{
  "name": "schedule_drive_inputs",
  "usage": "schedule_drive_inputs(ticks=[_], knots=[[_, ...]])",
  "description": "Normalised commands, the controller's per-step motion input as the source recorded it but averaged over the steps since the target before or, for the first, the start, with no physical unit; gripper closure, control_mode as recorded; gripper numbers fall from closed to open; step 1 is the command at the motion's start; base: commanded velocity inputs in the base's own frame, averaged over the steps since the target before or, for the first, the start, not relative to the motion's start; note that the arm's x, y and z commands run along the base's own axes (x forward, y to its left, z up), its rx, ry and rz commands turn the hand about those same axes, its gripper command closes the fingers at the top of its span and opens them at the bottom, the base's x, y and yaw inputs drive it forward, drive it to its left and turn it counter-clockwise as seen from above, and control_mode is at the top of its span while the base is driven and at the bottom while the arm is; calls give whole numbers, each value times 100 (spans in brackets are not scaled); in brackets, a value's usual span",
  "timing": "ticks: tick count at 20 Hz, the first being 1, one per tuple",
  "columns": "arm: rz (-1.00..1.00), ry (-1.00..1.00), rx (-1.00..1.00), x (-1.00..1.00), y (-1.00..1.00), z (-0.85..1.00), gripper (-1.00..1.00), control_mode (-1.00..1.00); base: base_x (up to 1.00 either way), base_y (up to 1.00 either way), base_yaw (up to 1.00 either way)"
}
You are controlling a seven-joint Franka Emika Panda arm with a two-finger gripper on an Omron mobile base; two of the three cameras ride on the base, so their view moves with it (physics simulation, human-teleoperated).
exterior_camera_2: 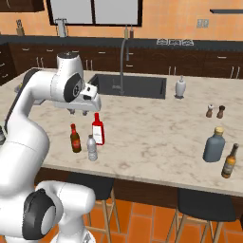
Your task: Move the plastic bottles in the middle to the plastics group, and the glass bottles in the middle to the glass group.
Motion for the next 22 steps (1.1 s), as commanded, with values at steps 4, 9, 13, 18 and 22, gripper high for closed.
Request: schedule_drive_inputs(ticks=[4,9,13,18,22], knots=[[0,0,0,-23,0,-16,-100,-100,0,0,0],[0,-6,0,0,-3,-62,-100,-100,0,0,0],[0,0,0,13,-8,-54,-100,-100,0,0,0],[0,-1,0,34,-7,-42,-100,-100,0,0,0],[0,-1,0,43,0,-39,-100,-100,0,0,0]])
